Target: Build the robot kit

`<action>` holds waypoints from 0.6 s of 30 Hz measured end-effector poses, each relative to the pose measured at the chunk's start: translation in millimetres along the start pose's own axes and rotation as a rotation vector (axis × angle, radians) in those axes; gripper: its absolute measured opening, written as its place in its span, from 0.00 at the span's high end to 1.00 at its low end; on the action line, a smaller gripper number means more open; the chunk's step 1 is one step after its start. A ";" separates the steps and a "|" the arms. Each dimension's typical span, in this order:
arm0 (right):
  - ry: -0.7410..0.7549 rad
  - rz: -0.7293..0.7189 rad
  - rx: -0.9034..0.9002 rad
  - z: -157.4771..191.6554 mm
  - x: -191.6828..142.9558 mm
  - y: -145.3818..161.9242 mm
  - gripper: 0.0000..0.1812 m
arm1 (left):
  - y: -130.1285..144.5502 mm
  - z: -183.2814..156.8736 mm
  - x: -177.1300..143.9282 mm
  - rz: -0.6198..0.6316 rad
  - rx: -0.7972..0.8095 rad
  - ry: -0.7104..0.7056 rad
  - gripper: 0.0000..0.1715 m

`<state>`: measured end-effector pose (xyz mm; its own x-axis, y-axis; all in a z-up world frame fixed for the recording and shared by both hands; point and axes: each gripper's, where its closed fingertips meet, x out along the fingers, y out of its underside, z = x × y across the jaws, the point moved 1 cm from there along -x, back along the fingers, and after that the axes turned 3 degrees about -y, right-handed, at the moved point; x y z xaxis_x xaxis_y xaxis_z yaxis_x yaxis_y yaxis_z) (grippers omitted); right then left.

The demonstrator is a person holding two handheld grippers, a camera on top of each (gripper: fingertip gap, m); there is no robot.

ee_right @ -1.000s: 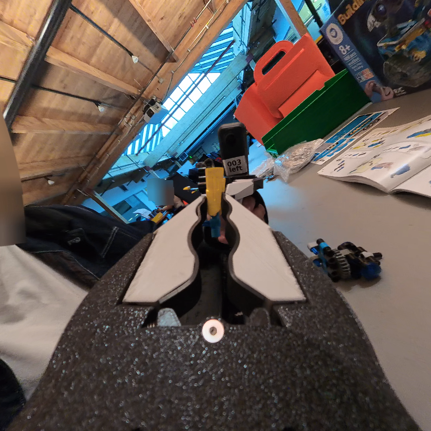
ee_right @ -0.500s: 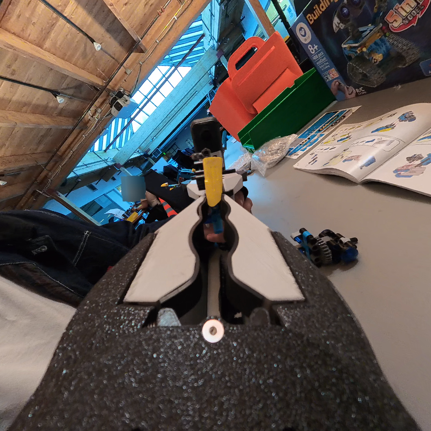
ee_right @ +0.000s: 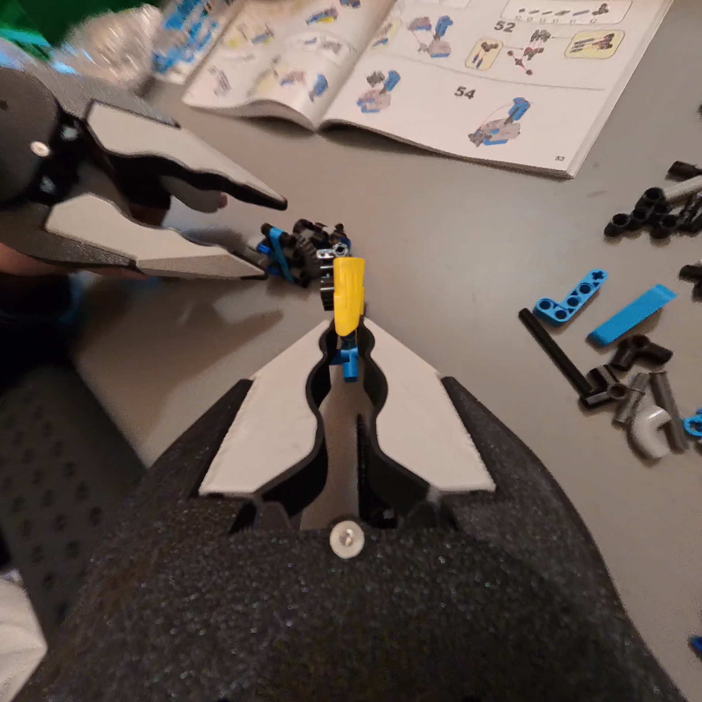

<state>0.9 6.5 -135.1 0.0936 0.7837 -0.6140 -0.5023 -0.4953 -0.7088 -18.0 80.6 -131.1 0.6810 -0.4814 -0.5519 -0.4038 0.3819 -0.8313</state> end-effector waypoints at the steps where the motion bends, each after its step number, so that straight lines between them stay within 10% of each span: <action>1: 0.038 0.016 -0.022 -1.5 1.9 2.5 0.95 | 1.7 -0.7 3.9 0.019 0.018 -0.005 0.77; 18: -0.058 -0.038 -0.095 28.1 8.9 -3.0 0.83 | 5.8 -6.4 9.9 0.049 0.202 -0.127 0.90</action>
<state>-20.9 25.5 -128.7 0.0596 0.8220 -0.5664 -0.4156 -0.4955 -0.7628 -17.5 73.0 -141.8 0.7401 -0.3600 -0.5680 -0.3167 0.5585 -0.7666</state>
